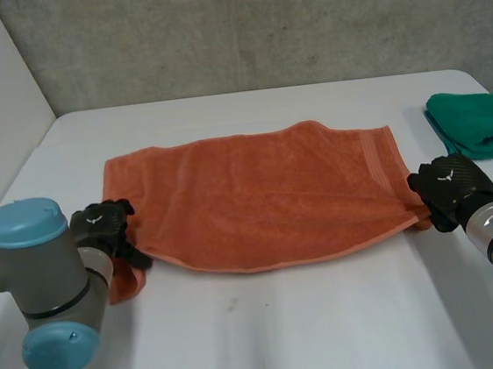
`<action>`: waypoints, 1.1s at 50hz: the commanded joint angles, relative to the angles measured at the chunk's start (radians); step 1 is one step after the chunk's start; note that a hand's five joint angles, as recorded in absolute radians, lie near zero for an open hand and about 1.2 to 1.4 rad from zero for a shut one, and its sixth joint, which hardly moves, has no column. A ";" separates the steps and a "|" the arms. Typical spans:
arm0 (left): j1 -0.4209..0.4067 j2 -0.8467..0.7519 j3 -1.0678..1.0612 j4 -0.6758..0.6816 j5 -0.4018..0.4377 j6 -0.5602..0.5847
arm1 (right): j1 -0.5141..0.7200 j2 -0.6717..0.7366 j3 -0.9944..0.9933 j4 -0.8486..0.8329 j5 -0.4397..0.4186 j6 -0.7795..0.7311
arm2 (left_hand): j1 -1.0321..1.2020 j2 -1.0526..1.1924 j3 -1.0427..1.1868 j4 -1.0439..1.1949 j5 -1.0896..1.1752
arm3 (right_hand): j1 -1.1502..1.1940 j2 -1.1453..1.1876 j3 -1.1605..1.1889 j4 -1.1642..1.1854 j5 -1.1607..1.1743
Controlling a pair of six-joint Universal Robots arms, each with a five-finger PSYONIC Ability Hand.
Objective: Fold the laundry.
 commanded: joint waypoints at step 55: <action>0.096 0.475 -0.312 -0.274 0.252 0.938 | -0.113 -0.234 -0.079 0.711 -0.061 -0.448 | 1.015 0.996 1.002 0.995 0.992 | 0.439 0.223 0.217 0.207 0.250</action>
